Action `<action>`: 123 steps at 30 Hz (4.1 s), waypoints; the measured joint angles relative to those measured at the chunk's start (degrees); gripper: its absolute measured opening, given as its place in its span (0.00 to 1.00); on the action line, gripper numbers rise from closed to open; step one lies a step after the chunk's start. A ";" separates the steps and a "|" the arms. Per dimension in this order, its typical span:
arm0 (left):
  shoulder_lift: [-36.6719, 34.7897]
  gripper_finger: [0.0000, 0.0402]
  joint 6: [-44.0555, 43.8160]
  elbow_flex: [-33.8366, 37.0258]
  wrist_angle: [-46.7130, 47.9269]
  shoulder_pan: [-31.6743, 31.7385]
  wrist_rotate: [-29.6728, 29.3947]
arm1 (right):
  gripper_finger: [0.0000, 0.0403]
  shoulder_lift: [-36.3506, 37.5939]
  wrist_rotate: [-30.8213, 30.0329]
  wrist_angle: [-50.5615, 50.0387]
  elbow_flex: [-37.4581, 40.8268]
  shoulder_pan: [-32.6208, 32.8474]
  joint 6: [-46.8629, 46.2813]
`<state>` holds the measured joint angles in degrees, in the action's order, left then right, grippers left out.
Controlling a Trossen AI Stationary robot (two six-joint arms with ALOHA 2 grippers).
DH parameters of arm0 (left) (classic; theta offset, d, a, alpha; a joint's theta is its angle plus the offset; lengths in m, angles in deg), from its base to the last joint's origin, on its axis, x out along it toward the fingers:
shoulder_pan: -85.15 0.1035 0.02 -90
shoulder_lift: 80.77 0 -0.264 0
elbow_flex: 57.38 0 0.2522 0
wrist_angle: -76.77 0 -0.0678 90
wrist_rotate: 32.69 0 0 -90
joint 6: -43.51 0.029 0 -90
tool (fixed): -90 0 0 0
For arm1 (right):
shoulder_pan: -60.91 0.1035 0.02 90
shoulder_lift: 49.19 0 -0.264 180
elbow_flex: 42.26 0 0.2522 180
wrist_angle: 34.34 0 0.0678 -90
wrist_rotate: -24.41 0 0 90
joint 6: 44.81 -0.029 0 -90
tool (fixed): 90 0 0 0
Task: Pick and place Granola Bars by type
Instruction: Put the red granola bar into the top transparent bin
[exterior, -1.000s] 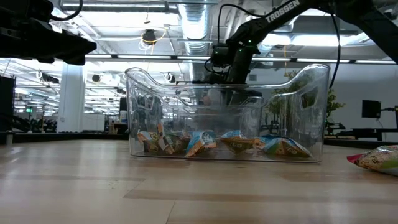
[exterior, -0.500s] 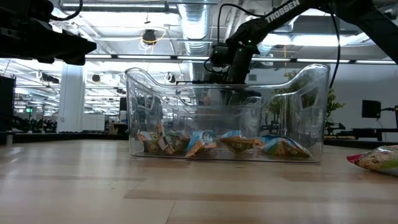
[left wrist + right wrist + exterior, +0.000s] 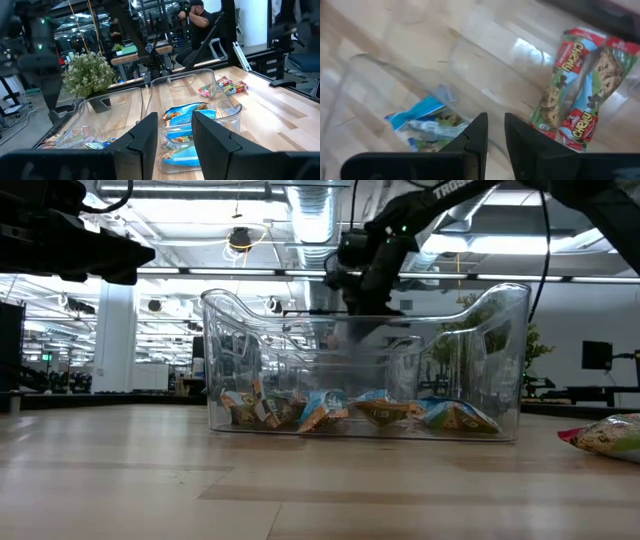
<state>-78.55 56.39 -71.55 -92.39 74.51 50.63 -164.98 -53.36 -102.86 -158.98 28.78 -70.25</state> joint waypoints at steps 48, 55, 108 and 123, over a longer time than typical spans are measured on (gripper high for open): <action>0.01 0.28 -0.07 0.01 0.02 0.01 0.11 | 0.14 29.03 -0.35 -12.74 -0.02 39.70 19.63; 0.00 0.28 -0.09 0.00 0.00 0.00 0.11 | 0.14 29.97 -1.06 -13.48 -0.02 48.05 14.72; 0.00 0.28 -0.08 0.01 0.02 0.00 0.07 | 0.14 28.37 -12.82 -5.77 37.39 71.90 -53.57; 0.01 0.28 -0.08 0.00 0.02 0.02 0.07 | 0.40 26.49 -9.53 7.35 47.07 72.74 -58.19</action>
<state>-78.54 56.31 -71.55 -92.37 74.53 50.70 -138.49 -62.89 -95.51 -111.90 101.52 -128.44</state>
